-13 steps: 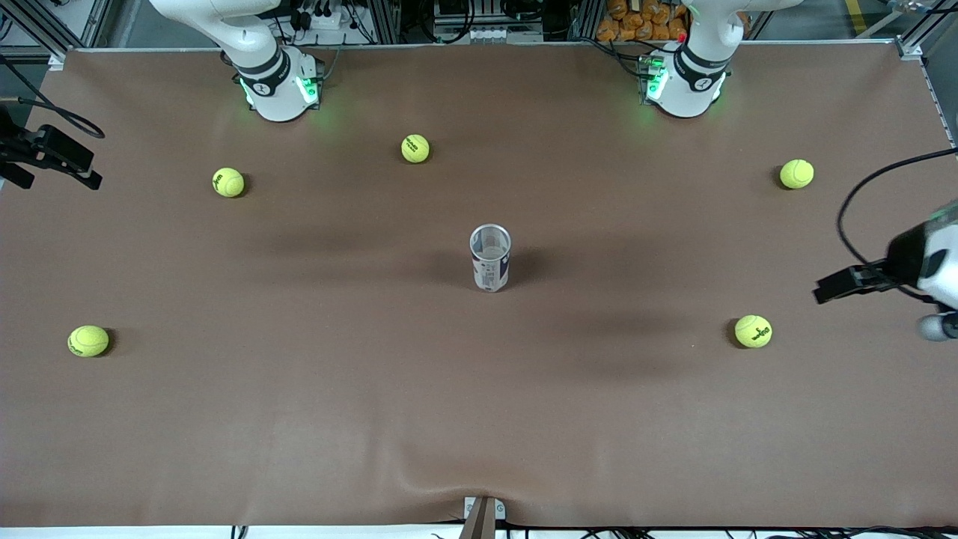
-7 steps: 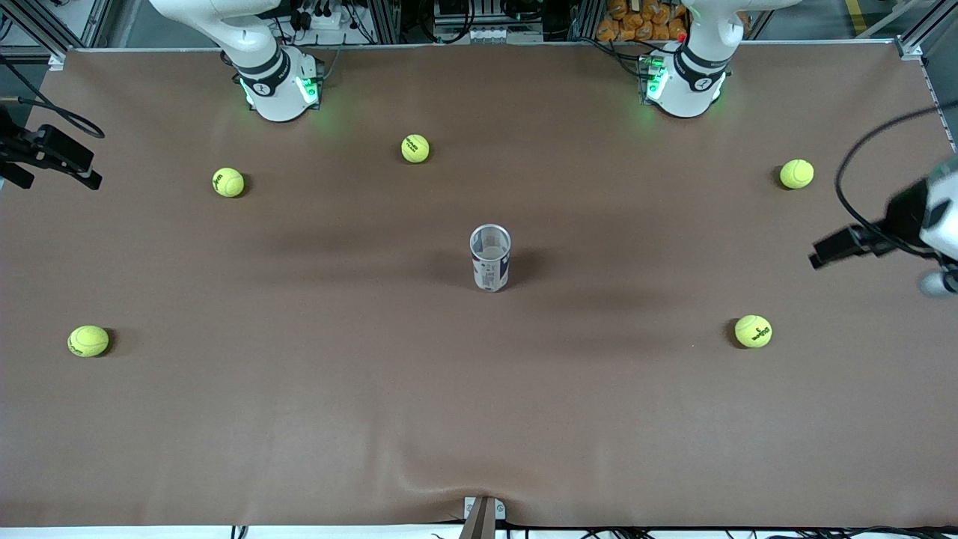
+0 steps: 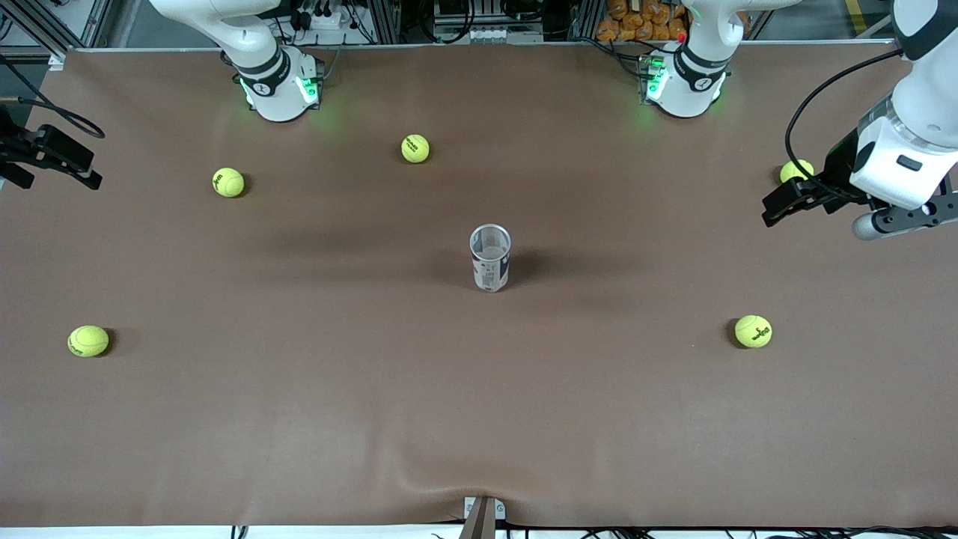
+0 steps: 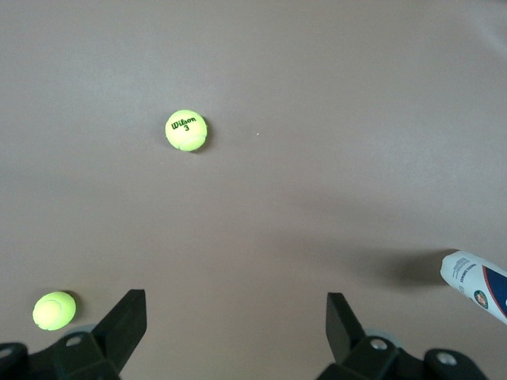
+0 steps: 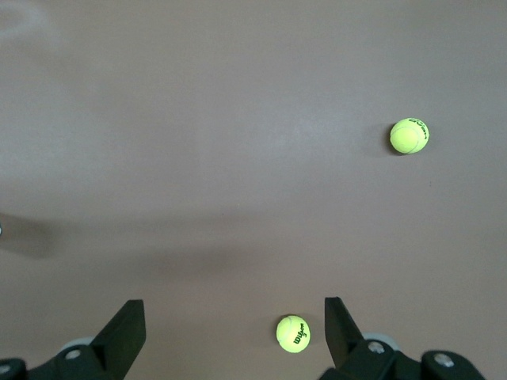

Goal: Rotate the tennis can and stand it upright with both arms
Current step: 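Open the left gripper and withdraw it from the upright can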

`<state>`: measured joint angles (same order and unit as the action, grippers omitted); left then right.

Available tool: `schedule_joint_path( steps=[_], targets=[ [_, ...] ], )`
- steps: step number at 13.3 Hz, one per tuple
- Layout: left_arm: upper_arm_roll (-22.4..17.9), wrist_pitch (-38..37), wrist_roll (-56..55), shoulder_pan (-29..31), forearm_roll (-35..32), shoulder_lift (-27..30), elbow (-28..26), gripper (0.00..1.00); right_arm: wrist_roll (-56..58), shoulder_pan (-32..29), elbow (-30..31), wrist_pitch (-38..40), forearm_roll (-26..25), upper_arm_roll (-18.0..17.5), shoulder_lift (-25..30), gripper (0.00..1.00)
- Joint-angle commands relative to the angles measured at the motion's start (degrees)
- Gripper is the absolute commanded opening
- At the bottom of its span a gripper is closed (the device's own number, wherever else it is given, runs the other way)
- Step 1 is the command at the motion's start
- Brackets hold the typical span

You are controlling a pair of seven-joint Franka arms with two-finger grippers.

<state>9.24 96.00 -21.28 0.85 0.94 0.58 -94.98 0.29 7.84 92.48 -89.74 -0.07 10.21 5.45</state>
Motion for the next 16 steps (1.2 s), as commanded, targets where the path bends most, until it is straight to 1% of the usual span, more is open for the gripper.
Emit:
schedule_joint_path(
  steps=[1,6,7,8,13,14,15,16],
  targets=[
    [0.0,1.2,0.8,0.6,-0.5,1.1,-1.3,1.0,-0.2,0.2,-0.7,0.6,0.5,0.1,0.1,1.0],
    [-0.5,1.3,1.9,0.7,-0.7,0.3,0.6,1.0,-0.2,0.2,-0.7,0.6,0.5,0.1,0.1,1.0],
    [-0.5,1.3,2.5,1.6,-0.6,0.3,0.9,1.0,-0.1,0.2,-0.7,0.6,0.5,0.1,0.1,1.0],
    [-0.5,1.3,4.1,2.0,-0.5,0.3,1.1,1.0,-0.1,0.2,-0.7,0.6,0.5,0.1,0.1,1.0],
    [-0.7,1.2,4.6,1.9,-0.4,0.2,0.9,1.0,-0.2,0.2,-0.8,0.6,0.6,0.1,0.1,1.0],
    [-2.7,1.2,4.6,0.1,-0.4,0.4,0.8,1.0,-0.2,0.2,-0.9,0.6,0.5,0.1,-0.1,1.0],
    [-7.0,1.2,4.7,-3.9,-0.4,0.6,0.7,1.0,-0.2,0.2,-1.0,0.5,0.6,0.1,-0.2,1.0],
    [-10.3,1.2,5.7,-6.1,-0.3,0.6,0.8,1.0,-0.2,0.2,-1.2,0.5,0.6,0.1,-0.3,1.0]
  ],
)
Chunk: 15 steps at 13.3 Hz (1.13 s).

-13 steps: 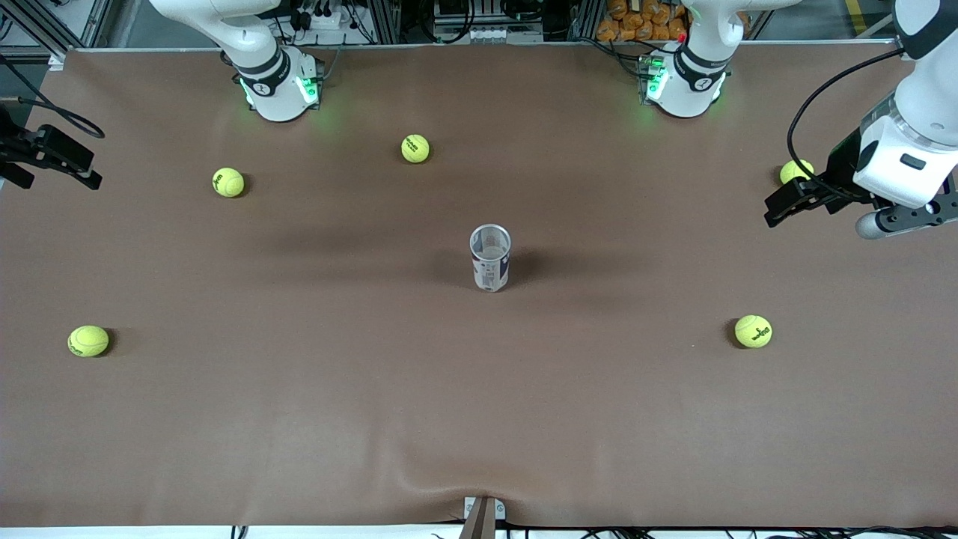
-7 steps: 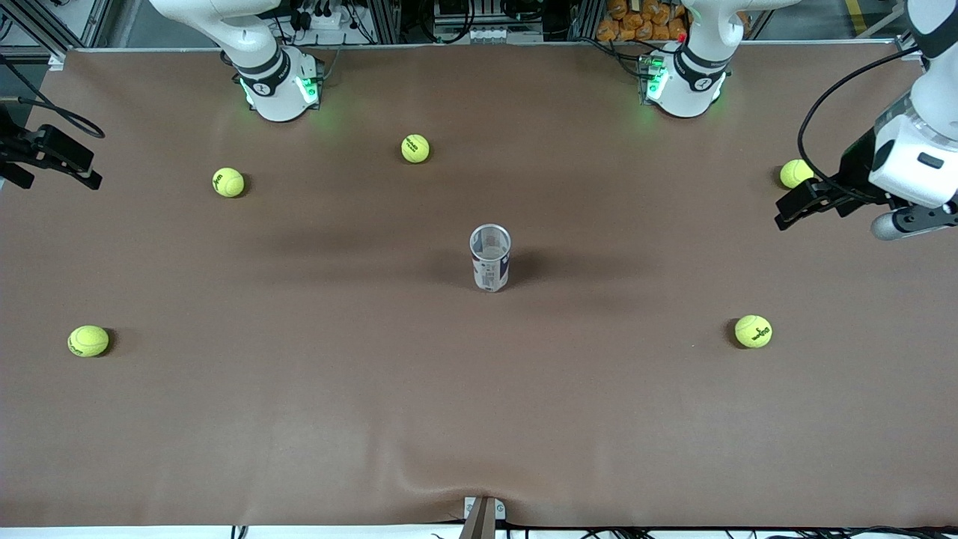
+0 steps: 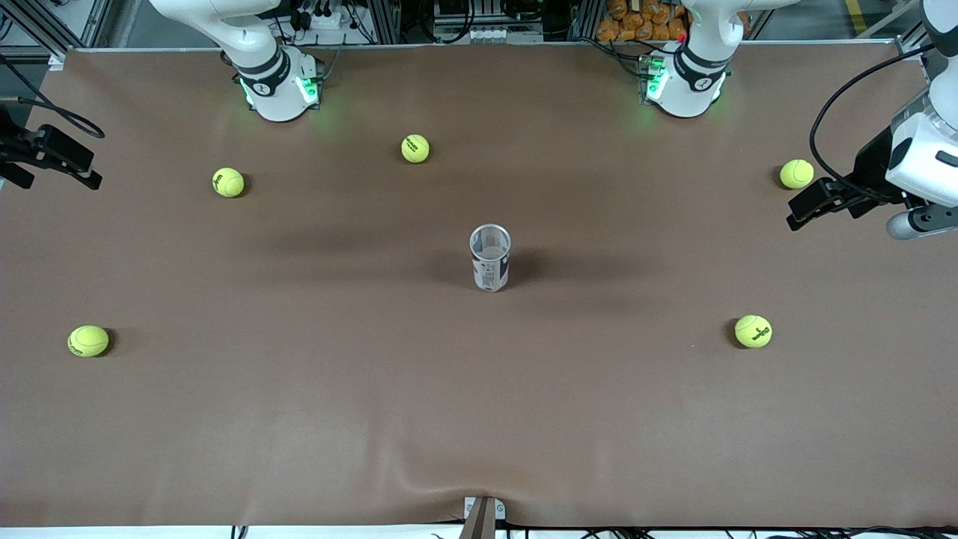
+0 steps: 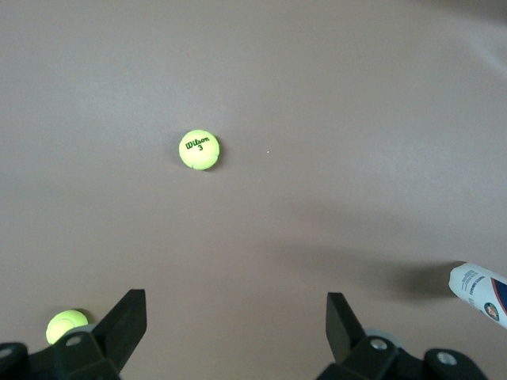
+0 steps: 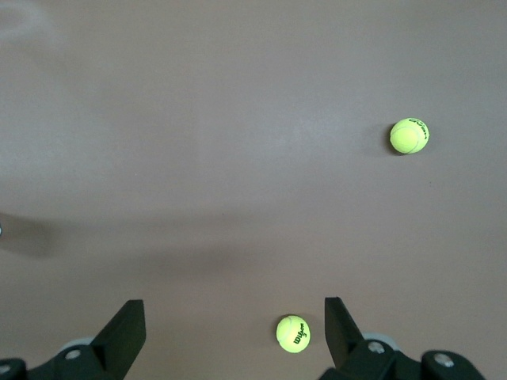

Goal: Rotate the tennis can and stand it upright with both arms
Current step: 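Open the left gripper and withdraw it from the upright can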

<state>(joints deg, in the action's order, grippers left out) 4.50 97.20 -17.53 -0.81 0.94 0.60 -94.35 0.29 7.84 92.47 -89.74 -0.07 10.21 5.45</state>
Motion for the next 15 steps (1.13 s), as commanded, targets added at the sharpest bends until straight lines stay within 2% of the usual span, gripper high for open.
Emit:
schedule_joint_path(
  steps=[1,6,9,15],
  targets=[
    [-6.5,0.0,4.2,-4.5,0.7,0.5,0.2,1.0,-0.2,0.2,-1.2,0.5,0.6,0.1,-0.3,1.0],
    [-10.3,-0.3,7.9,-4.5,1.5,0.6,0.7,1.0,-0.2,0.3,-1.2,0.4,0.7,0.1,-0.3,1.0],
    [-10.2,-3.4,7.5,-4.7,1.5,0.9,3.9,1.0,-0.2,0.5,-1.2,0.3,0.6,0.1,-0.3,1.0],
    [-10.4,-3.8,10.7,-4.4,1.4,0.5,3.7,1.0,-0.4,2.3,-1.2,-1.1,0.3,0.1,-1.1,1.0]
  ],
)
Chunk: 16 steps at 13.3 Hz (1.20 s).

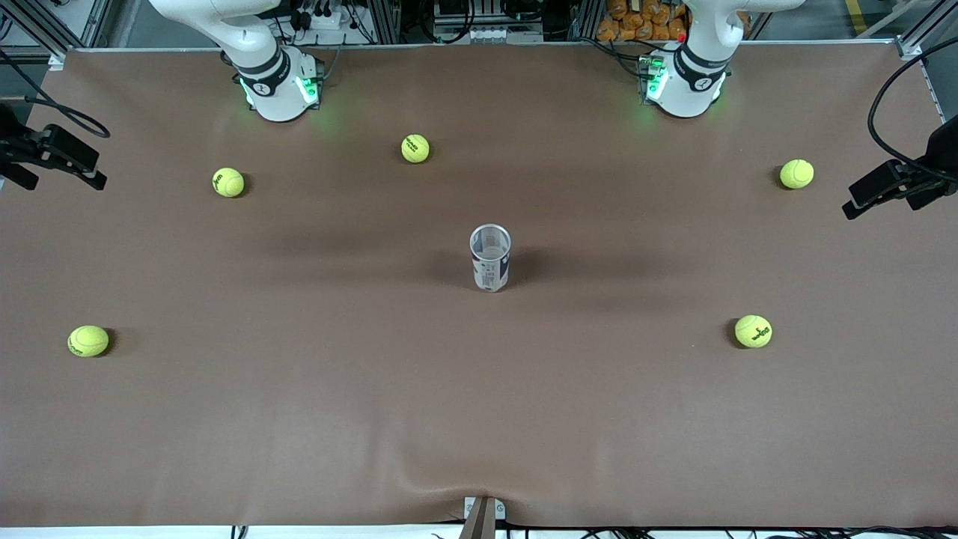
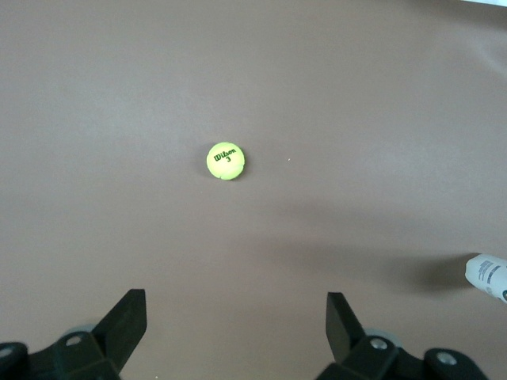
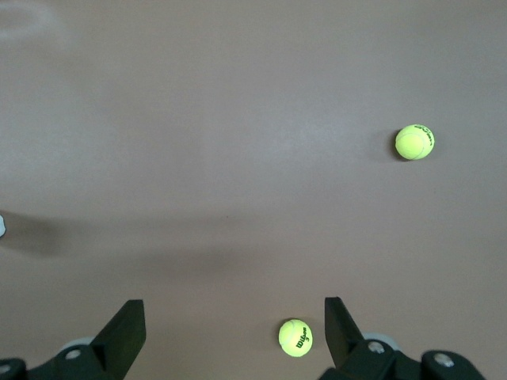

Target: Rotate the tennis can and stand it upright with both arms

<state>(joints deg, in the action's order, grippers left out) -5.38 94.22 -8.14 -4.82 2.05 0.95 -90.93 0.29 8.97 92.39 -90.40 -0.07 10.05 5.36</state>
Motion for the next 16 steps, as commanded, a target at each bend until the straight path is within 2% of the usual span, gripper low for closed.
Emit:
schedule_joint_path(
  steps=[1,10,16],
  targets=[
    [-0.5,-0.8,1.4,-0.3,0.3,0.1,0.3,1.0,-0.6,2.1,-1.1,-0.5,0.2,0.2,-1.2,1.0],
    [-0.2,-2.2,2.3,-0.3,0.6,-0.2,0.5,1.0,-9.2,8.8,-1.1,-1.6,0.3,0.2,-3.0,1.0],
    [-0.2,-5.3,6.5,-0.7,0.2,-0.3,0.7,1.0,-8.3,6.5,-2.4,-0.9,0.1,0.8,-2.8,1.0]
  ],
)
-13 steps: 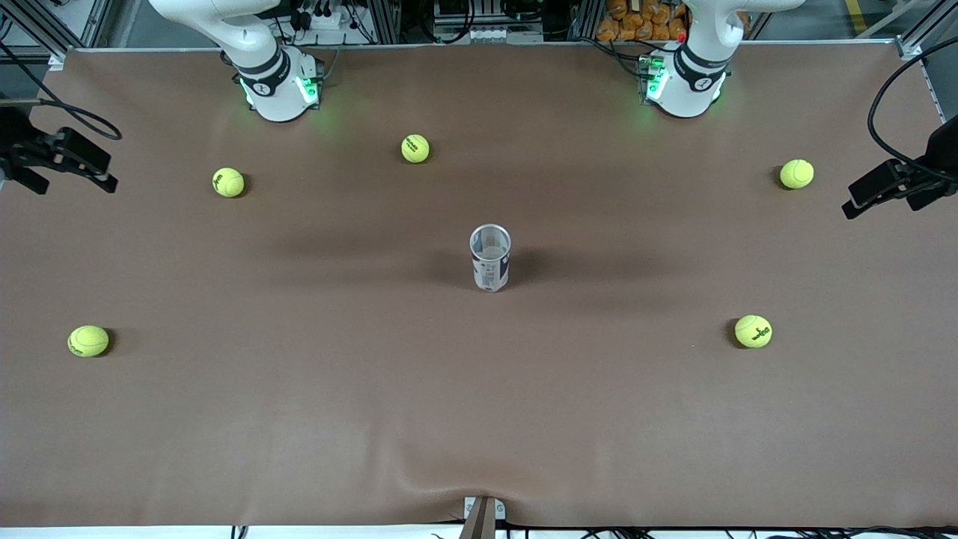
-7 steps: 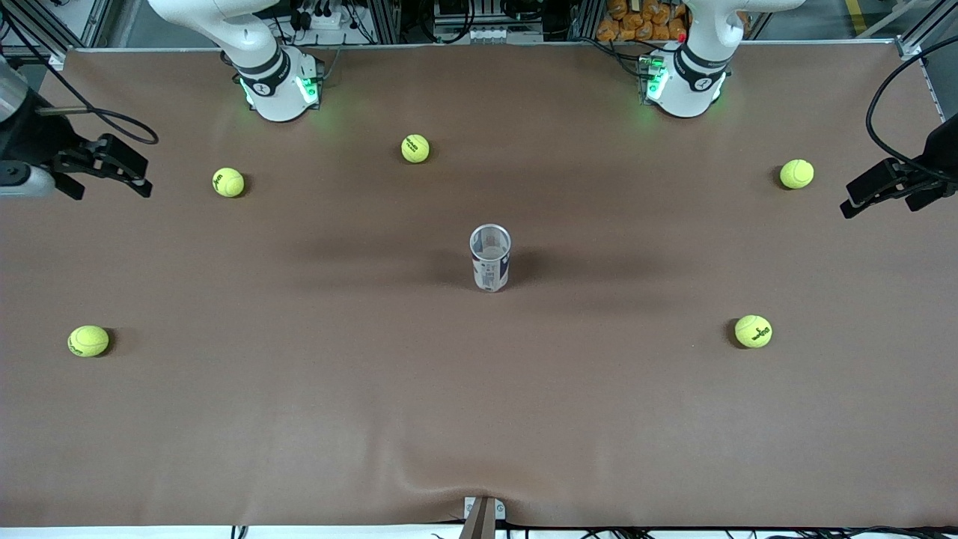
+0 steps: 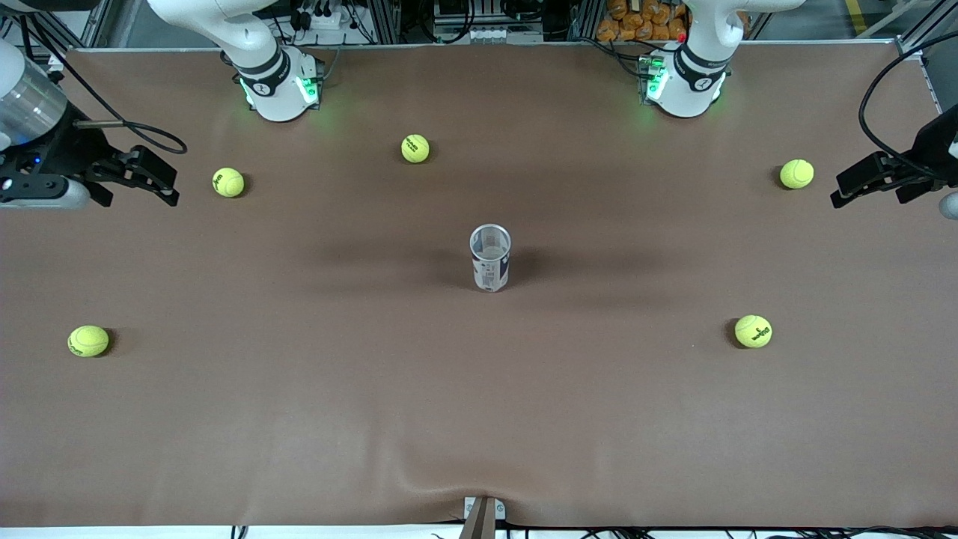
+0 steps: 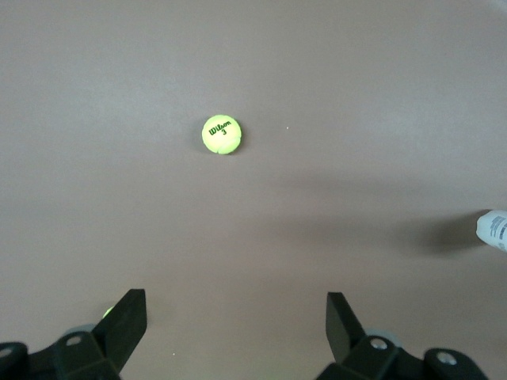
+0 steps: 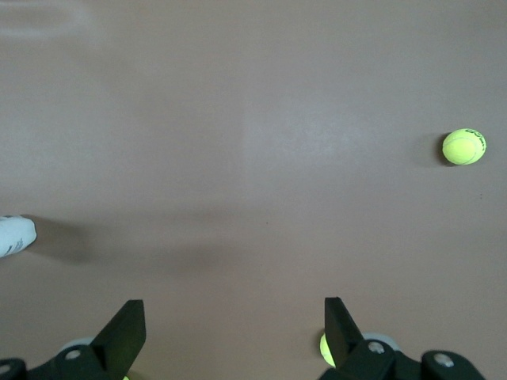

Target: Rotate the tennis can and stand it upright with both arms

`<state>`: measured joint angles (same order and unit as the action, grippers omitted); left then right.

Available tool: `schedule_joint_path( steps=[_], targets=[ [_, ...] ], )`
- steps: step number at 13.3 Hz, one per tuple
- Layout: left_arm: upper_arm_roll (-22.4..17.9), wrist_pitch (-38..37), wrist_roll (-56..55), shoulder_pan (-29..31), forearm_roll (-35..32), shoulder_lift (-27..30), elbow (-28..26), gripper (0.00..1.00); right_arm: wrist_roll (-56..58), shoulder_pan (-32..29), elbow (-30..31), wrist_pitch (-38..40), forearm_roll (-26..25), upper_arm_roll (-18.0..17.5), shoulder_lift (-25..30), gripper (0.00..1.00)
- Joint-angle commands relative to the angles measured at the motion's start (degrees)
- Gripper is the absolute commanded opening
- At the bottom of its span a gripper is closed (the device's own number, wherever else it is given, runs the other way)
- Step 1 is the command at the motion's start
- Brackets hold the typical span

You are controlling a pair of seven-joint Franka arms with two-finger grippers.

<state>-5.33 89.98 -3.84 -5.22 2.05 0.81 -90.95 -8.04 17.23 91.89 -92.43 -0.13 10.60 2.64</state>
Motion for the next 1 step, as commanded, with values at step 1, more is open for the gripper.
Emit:
schedule_joint_path(
  steps=[1],
  targets=[
    [-0.2,-1.1,2.5,-0.4,0.2,-0.1,0.6,1.0,0.1,-3.2,-2.0,1.4,0.3,0.1,0.1,1.0]
  ],
)
